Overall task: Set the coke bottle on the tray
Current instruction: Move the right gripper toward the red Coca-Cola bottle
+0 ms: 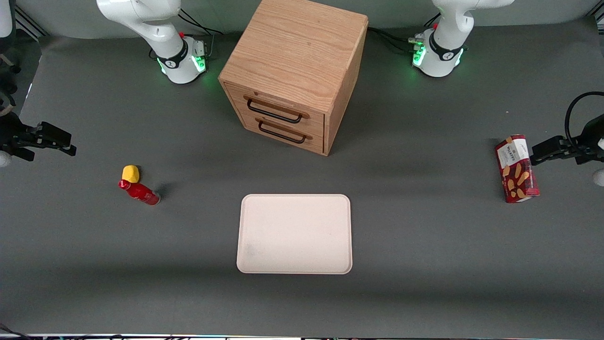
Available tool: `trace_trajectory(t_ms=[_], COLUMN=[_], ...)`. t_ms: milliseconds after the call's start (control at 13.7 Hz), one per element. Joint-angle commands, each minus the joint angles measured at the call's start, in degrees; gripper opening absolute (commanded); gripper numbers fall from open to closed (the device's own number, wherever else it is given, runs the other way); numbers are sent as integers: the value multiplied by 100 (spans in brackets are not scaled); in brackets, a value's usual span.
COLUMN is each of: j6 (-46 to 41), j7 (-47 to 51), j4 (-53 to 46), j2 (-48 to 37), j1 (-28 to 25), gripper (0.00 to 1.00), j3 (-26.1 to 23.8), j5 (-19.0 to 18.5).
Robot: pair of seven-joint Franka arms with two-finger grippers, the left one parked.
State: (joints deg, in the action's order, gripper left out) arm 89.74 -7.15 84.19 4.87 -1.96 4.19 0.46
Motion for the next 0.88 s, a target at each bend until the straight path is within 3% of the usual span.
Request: trace_trajectory(t_ms=[0,802], j6=[-45,34], j7=[-85,-639], j4=[9,843], j2=[-22,-680], j1=[11,2], gripper=[100,100], j3=[3,442], j5=[-2,-64])
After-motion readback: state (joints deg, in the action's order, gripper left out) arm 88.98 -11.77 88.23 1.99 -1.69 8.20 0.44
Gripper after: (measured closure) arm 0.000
